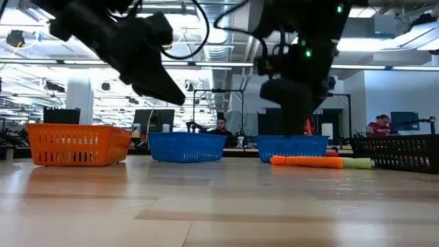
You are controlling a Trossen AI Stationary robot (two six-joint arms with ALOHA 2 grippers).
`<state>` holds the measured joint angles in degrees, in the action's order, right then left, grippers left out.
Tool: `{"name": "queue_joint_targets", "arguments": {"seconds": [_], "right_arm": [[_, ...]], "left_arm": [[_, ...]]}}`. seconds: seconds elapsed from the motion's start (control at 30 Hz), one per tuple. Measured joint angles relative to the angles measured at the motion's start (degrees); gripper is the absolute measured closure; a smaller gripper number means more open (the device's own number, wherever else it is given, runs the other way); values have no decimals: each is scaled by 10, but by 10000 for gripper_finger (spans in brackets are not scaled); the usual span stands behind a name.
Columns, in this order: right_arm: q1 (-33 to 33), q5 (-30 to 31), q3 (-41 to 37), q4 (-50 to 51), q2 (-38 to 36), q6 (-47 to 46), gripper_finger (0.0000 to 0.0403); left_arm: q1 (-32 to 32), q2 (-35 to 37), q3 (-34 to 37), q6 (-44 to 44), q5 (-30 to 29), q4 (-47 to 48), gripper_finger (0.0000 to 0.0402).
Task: Pick & Place Markers
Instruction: Put the large orange highlighter pen into the right blue bin
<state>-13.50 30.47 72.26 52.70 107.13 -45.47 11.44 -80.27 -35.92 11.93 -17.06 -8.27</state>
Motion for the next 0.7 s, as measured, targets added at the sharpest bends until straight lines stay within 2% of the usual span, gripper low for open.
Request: {"name": "queue_joint_targets", "arguments": {"seconds": [0.23, 0.37, 0.47, 0.7], "right_arm": [[19, -37, -79, -63, 0, 8, 262], [22, -42, -103, -65, 0, 4, 271], [24, -47, -107, -68, 0, 1, 275], [24, -60, -107, -118, 0, 34, 278]], "left_arm": [[99, 0, 0, 4, 1, 0, 278], [133, 0, 0, -30, 1, 0, 278], [138, 0, 0, -55, 1, 0, 278], [122, 0, 0, -52, 0, -2, 277]]}}
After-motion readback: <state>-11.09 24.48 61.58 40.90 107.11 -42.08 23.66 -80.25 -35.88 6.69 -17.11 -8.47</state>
